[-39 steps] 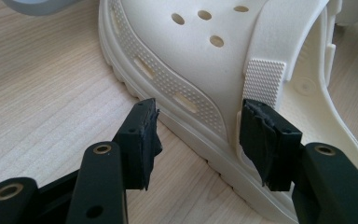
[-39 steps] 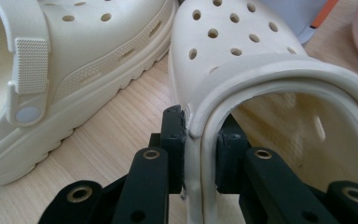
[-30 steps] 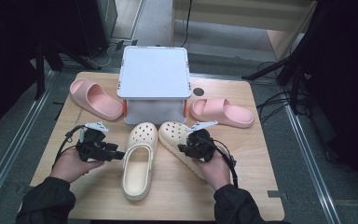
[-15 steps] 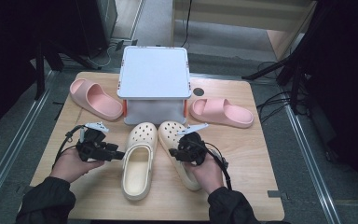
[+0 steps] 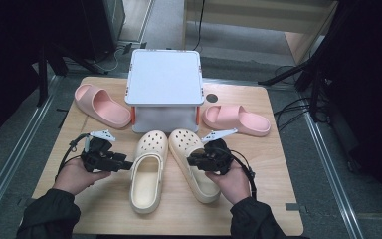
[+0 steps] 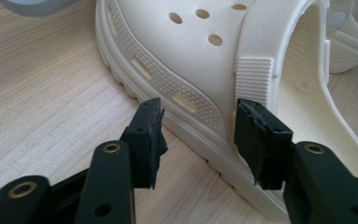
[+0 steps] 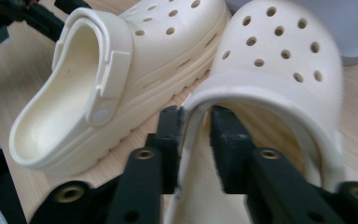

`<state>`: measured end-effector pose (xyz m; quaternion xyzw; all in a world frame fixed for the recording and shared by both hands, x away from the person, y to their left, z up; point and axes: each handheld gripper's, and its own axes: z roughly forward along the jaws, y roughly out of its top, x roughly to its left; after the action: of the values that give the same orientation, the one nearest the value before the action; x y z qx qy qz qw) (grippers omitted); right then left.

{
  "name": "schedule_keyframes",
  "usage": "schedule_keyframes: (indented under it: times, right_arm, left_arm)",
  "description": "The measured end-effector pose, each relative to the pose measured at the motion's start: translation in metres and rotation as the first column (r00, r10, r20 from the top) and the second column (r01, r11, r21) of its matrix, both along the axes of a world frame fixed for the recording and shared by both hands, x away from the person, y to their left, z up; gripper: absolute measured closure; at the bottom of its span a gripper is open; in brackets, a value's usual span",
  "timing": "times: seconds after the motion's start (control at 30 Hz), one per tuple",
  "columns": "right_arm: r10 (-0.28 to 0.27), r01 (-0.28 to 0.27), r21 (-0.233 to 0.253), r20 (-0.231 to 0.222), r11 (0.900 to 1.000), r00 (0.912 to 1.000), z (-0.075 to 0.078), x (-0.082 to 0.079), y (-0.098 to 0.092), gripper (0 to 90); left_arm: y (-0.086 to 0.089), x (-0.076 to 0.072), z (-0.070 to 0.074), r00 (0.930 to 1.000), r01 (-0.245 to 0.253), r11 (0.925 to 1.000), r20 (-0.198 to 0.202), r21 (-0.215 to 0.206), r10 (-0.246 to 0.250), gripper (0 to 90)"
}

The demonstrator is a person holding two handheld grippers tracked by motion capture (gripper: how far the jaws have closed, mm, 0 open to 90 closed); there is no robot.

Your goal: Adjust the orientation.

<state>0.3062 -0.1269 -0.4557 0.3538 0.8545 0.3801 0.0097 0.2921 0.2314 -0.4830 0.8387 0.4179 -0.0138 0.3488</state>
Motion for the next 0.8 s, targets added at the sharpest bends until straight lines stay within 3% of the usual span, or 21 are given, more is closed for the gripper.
schedule_keyframes:
  times: [0.1, 0.2, 0.3, 0.43, 0.6, 0.67, 0.8]
  right_arm:
    - [0.017, -0.018, 0.017, 0.02, 1.0, 0.9997, 0.008, -0.003, -0.007, 83.7]
    - [0.027, -0.028, 0.005, 0.058, 1.0, 0.9979, 0.014, -0.005, -0.016, 85.1]
    - [0.008, -0.008, 0.002, 0.082, 1.0, 0.9966, 0.018, -0.002, -0.028, 86.1]
    - [-0.042, 0.042, 0.004, 0.081, 0.999, 0.9958, 0.018, 0.005, -0.048, 89.1]
    - [-0.075, 0.077, -0.015, 0.101, 0.997, 0.992, 0.008, 0.015, -0.063, 89.0]
    - [-0.082, 0.084, -0.017, 0.086, 0.996, 0.9929, -0.001, 0.02, -0.066, 87.6]
    - [-0.077, 0.082, -0.058, 0.092, 0.995, 0.9928, -0.015, 0.028, -0.066, 84.5]
  left_arm:
    - [0.0, -0.001, 0.0, 1.0, -0.001, 1.0, 0.003, -0.001, 0.001, 54.4]
    - [0.001, -0.001, 0.001, 0.9999, -0.007, 1.0, 0.01, 0.001, 0.007, 56.8]
    - [0.005, 0.0, 0.001, 0.9997, -0.024, 0.9997, 0.001, -0.009, 0.024, 63.8]
    - [0.007, 0.0, 0.0, 0.9997, -0.023, 0.9997, -0.003, -0.006, 0.023, 69.1]
    - [0.004, 0.001, -0.003, 0.9999, -0.003, 1.0, -0.012, 0.006, 0.003, 71.9]
    - [0.002, 0.001, -0.004, 0.9998, 0.003, 0.9999, -0.02, 0.016, -0.002, 72.1]
    - [0.001, 0.001, -0.006, 0.9996, 0.012, 0.9995, -0.025, 0.029, -0.012, 72.1]
